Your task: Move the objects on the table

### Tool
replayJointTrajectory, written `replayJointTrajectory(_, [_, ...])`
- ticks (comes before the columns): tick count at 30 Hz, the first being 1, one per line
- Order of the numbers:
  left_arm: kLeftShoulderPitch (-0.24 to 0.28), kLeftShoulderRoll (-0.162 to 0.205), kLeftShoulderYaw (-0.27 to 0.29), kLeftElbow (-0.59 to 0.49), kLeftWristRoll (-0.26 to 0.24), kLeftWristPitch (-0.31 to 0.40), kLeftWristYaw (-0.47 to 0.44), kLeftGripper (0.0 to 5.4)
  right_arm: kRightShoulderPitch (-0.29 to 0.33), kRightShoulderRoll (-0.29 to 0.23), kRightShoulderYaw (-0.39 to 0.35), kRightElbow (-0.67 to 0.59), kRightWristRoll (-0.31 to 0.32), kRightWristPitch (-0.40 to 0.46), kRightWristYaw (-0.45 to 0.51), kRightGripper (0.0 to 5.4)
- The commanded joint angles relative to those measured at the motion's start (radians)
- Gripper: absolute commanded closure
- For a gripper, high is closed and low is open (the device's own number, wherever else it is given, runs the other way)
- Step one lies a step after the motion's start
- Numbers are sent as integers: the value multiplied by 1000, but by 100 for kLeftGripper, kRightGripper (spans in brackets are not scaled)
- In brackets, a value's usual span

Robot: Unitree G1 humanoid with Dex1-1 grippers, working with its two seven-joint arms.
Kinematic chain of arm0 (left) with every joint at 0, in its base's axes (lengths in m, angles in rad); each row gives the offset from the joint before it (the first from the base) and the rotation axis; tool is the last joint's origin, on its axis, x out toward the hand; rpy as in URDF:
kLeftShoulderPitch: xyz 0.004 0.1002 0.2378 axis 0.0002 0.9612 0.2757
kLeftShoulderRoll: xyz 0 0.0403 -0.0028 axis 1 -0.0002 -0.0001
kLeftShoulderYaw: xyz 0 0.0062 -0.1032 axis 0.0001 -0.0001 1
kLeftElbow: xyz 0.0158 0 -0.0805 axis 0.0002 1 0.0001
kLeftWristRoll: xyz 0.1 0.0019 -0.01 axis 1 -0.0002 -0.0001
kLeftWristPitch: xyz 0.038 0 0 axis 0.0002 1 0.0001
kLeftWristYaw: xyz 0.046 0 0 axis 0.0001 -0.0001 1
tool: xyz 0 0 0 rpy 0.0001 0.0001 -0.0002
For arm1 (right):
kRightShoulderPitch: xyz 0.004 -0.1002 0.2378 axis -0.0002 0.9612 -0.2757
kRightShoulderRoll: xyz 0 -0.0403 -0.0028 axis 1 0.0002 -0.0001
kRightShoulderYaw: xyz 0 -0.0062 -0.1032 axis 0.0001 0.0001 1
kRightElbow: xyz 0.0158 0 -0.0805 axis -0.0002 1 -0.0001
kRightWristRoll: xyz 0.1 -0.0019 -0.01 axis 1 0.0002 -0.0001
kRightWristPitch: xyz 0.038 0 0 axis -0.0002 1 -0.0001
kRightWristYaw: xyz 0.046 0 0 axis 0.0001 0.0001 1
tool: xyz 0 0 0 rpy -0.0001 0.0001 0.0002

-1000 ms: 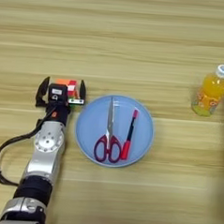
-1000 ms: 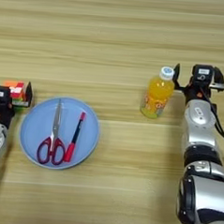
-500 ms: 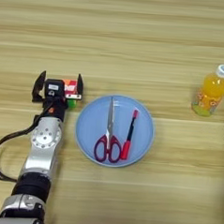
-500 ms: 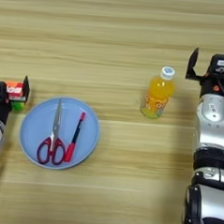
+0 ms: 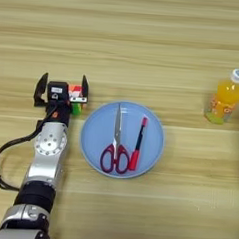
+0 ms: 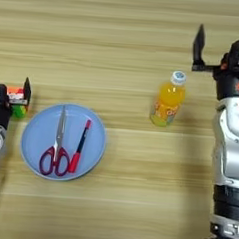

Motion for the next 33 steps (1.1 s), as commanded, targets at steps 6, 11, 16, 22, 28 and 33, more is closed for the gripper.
replayJointTrajectory(6, [-10, -3, -6, 7, 13, -7, 13, 2, 65, -13, 207, -176, 116, 287, 216, 0])
replayJointTrajectory(11, [-8, -3, -12, 3, 18, -5, 15, 2, 31, 23, 333, -69, 125, 422, 291, 0])
replayJointTrajectory(16, [-6, -5, -18, 0, 22, -1, 15, 2, -22, 61, 408, -27, 129, 557, 326, 0])
replayJointTrajectory(22, [-3, -6, -25, -2, 22, -2, 22, 2, -79, 131, 456, -12, 157, 731, 320, 0])
replayJointTrajectory(28, [-3, -7, -26, -2, 22, -3, 25, 2, -100, 191, 470, 27, 209, 865, 334, 0])
replayJointTrajectory(33, [-3, -6, -27, -2, 23, -4, 28, 2, -100, 221, 481, 82, 215, 916, 344, 0])
